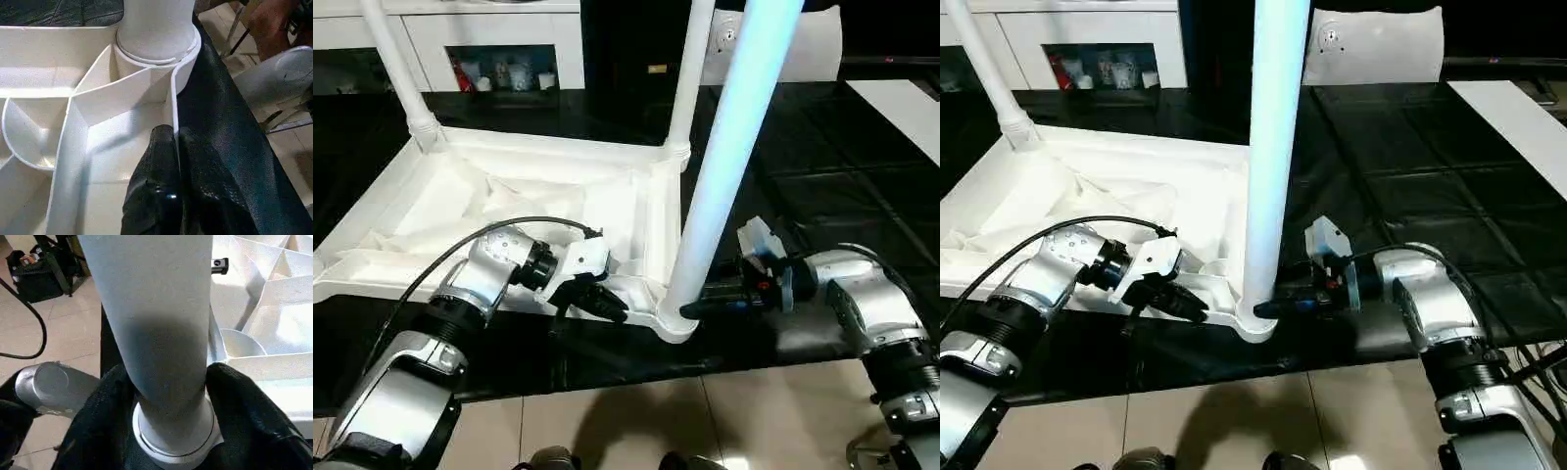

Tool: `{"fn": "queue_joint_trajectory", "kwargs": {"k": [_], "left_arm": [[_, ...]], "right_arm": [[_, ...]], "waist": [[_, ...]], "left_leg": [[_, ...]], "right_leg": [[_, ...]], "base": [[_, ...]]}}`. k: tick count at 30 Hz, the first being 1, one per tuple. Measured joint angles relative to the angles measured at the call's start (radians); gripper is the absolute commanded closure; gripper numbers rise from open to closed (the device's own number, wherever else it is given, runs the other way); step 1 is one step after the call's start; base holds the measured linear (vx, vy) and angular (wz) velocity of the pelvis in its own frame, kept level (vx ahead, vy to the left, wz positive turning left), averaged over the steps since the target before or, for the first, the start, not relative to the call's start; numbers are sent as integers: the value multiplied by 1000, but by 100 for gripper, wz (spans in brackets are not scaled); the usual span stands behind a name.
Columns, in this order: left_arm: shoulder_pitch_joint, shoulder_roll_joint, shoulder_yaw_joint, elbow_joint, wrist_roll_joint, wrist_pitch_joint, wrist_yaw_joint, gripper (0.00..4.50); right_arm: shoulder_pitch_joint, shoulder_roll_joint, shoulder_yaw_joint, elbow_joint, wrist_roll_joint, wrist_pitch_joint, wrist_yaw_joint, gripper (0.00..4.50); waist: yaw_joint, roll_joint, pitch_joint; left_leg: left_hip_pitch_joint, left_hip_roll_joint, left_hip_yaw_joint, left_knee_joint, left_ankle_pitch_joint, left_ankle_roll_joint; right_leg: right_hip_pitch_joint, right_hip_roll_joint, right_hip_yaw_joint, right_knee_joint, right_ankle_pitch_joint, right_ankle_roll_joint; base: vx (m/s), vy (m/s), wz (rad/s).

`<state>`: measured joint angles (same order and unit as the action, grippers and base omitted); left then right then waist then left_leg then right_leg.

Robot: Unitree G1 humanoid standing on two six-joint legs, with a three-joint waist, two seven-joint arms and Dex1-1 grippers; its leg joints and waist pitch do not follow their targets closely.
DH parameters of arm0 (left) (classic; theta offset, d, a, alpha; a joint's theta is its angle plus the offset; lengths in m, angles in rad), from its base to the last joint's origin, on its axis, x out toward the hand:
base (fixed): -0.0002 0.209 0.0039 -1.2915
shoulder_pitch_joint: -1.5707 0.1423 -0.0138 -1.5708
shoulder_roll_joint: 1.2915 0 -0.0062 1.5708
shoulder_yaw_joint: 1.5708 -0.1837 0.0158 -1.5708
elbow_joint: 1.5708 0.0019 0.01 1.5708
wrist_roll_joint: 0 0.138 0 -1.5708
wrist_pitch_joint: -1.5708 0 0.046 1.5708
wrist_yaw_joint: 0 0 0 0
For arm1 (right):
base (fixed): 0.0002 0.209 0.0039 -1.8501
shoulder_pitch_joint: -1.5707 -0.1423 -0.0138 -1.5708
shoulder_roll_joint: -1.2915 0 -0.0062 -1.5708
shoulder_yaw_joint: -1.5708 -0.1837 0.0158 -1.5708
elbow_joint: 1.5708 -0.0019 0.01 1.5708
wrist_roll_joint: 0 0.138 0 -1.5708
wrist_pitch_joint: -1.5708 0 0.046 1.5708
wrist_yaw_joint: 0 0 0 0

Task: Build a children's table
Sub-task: Rotate leg to tighten

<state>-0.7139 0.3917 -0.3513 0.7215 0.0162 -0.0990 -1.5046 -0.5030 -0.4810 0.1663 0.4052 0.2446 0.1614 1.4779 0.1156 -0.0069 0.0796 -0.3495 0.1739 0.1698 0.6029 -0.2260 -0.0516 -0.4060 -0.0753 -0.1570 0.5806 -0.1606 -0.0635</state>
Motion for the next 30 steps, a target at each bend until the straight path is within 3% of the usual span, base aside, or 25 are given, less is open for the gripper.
{"fn": "queue_joint_trajectory", "kwargs": {"k": [4,11,18,22,26,30], "left_arm": [[0,1,0,3,0,-12,0,450],[-2,-3,3,17,-1,-6,4,450],[-5,-40,48,54,12,107,136,450],[-32,-90,77,102,30,162,290,450],[-60,-150,94,138,41,204,417,450],[-90,-201,116,175,57,212,555,450]], "right_arm": [[0,0,1,1,0,-5,0,257],[36,8,-12,-33,12,14,-31,262],[124,113,-87,-146,21,187,-304,262],[130,219,-149,-178,-13,276,-558,262],[117,306,-195,-198,-52,324,-772,262],[67,415,-237,-184,-101,353,-1002,262]], "waist": [[0,0,0],[3,4,-3],[-7,21,-13],[-36,22,-13],[-74,28,-14],[-96,28,-14]], "left_leg": [[0,0,0,0,0,0],[1,0,0,1,0,0],[10,0,0,3,3,-6],[18,1,0,0,7,-11],[17,10,-2,0,7,-11],[13,6,-1,0,5,-8]], "right_leg": [[0,0,0,1,0,0],[0,0,0,2,0,0],[7,0,0,2,1,6],[16,0,-5,-6,1,7],[26,0,-25,-35,6,15],[23,-2,-20,-39,16,14]], "base": [[0,0,0],[0,0,0],[0,0,0],[0,0,0],[0,0,0],[0,0,0]]}}
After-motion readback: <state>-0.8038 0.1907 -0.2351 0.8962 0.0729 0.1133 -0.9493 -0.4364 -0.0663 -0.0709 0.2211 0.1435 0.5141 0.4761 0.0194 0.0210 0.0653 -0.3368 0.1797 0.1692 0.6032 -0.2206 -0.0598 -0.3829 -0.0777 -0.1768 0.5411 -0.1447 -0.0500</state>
